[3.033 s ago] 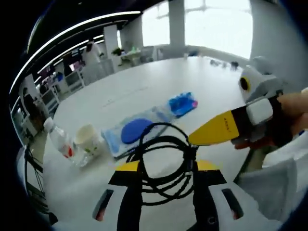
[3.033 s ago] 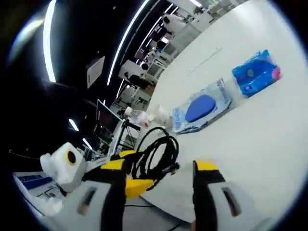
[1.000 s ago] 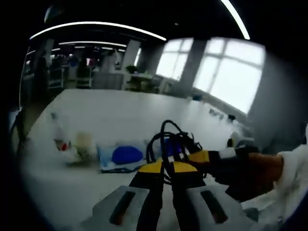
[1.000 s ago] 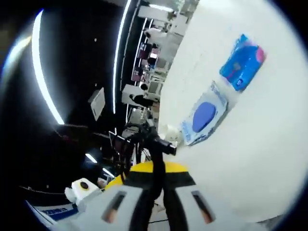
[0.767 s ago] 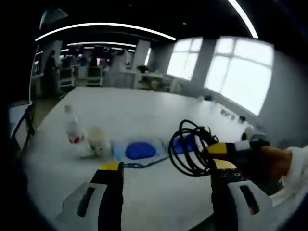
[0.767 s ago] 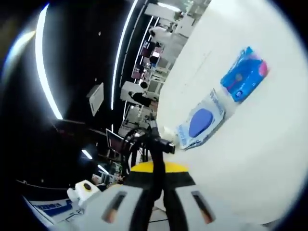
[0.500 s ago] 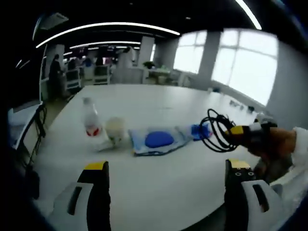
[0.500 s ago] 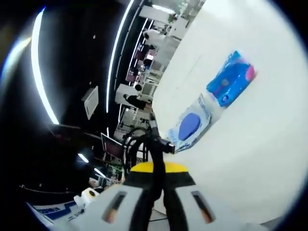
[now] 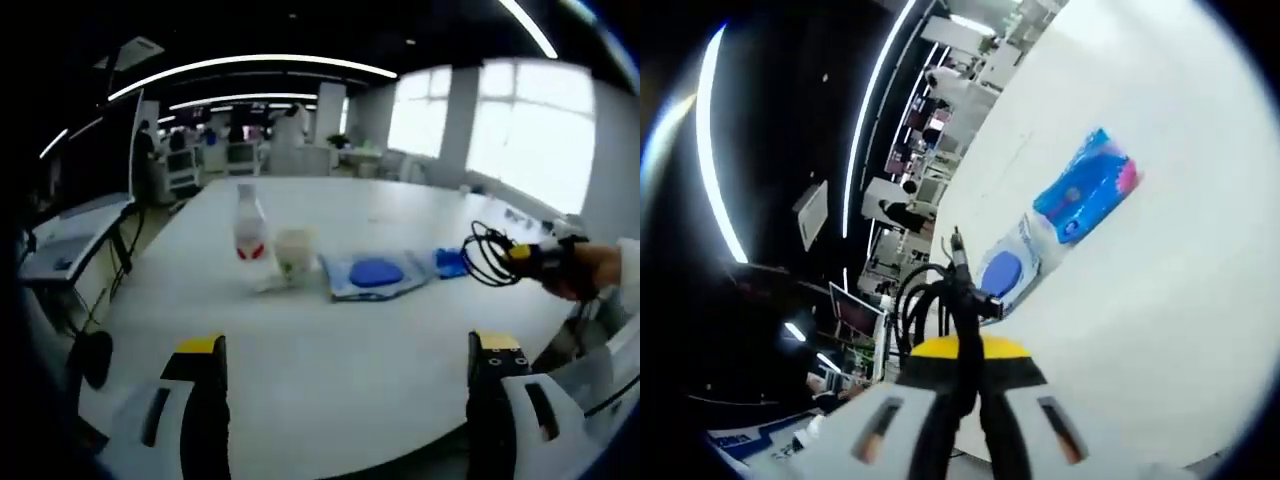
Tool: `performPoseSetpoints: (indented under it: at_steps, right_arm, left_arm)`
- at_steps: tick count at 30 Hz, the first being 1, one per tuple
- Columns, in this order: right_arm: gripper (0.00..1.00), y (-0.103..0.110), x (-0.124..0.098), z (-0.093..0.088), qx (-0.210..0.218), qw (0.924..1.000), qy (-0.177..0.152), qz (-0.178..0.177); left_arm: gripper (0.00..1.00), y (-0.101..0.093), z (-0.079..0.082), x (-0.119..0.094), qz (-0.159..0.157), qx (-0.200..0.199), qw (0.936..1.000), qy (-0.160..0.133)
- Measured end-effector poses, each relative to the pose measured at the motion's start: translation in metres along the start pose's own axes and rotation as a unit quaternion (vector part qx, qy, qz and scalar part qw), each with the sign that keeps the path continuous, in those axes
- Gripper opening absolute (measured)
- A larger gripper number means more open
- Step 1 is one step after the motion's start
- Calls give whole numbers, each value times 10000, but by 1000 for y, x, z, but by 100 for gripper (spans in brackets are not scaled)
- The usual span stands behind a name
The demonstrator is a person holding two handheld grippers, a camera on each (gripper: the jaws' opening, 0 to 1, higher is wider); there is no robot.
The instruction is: Arrange the tabletop items into an orderly group along one side of the table until the central work area is clear of visible clutter.
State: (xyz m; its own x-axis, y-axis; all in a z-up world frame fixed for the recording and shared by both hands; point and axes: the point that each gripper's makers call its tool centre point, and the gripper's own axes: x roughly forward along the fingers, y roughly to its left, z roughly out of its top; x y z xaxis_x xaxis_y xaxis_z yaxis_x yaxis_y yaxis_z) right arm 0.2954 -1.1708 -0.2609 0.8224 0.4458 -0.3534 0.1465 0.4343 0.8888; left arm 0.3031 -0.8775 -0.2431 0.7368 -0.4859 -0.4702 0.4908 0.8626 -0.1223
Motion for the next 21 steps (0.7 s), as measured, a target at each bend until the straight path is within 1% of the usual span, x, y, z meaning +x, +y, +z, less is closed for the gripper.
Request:
performPoseSetpoints:
  at_steps: [1,4,6,8,10,11,12,13,14,15,18,21]
  right_arm:
    - [2,-4,-1,0,49,10000,18,-52]
    - [2,-13,-3,3,-16,9999,36,-167]
    - [2,-19,-4,5,-39,9997,52,-249]
    - [2,-27,-4,7,-59,9994,60,-345]
    - [2,-37,-3,10,-33,9988,60,-492]
    - [2,-40,-3,11,-12,9985,63,-543]
    - [2,-51,-2,12,91,9972,103,-735]
    - [2,-53,-2,13,91,9971,108,-754]
    - [2,-56,0,16,56,9970,97,-772]
    - [2,-59,1,18,39,9966,94,-823]
    - [2,-62,4,22,50,9963,102,-851]
    - [2,-68,6,26,-44,9956,177,-923]
  left_arm:
    - [97,2,-3,-2,48,30,10000,16]
    - [97,7,-7,-7,85,132,9999,36]
    - [97,5,-4,-9,61,202,9998,-28]
    - [97,1,0,-8,-25,177,9998,-111]
    - [97,0,-1,-7,-40,181,9998,-109]
    - [97,0,-3,-7,-39,200,9998,-87]
    - [96,0,-6,-6,-26,221,9998,-14]
    - [95,1,-10,-5,-19,240,9997,87]
    - [93,1,-14,-5,-12,211,9996,201]
    - [91,0,-13,-5,-16,181,9996,203]
    - [92,1,-10,-6,-13,94,9999,133]
    - [91,5,-9,-7,7,-43,9999,91]
